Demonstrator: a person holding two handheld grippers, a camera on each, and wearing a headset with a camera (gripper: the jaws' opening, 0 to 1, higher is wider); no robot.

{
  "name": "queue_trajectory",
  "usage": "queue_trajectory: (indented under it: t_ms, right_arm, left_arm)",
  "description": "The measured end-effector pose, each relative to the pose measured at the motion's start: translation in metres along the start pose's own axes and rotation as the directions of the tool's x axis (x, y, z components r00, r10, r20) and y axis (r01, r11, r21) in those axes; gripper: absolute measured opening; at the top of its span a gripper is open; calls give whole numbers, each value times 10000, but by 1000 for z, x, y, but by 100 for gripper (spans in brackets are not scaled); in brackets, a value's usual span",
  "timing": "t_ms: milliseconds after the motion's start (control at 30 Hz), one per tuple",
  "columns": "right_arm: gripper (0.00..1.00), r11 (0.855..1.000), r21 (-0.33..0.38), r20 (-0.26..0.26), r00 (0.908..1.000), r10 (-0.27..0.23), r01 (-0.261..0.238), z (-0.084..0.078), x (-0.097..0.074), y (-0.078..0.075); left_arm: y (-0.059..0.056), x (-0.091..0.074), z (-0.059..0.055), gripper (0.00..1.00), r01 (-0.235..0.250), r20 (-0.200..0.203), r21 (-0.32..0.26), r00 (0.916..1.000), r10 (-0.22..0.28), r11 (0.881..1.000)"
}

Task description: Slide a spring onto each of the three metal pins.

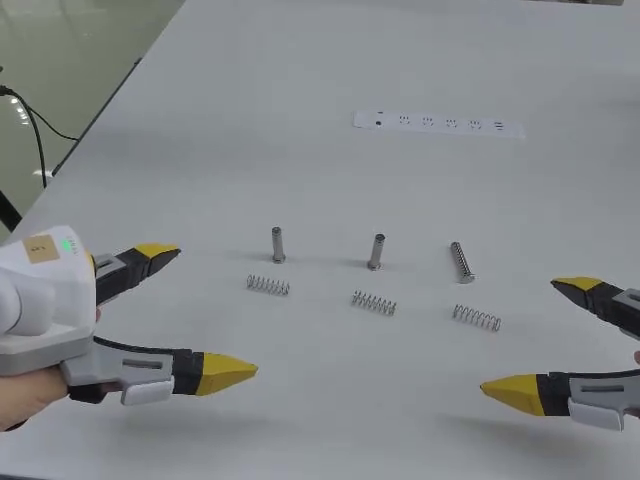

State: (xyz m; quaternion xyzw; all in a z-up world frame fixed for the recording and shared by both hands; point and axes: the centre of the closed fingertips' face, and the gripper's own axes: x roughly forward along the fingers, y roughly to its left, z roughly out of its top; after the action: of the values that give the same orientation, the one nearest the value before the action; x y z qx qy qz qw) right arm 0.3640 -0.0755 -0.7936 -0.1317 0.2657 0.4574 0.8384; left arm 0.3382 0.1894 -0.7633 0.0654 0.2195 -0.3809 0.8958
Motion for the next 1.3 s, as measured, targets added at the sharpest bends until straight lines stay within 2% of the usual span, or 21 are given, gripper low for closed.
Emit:
queue_trajectory:
  t_ms: [1300]
  right_arm:
    - [96,10000,-14,-159,9999,35,-36,-7,-1,2]
  left_arm:
    - [0,0,0,98,73,-76,64,9999,-72,10000]
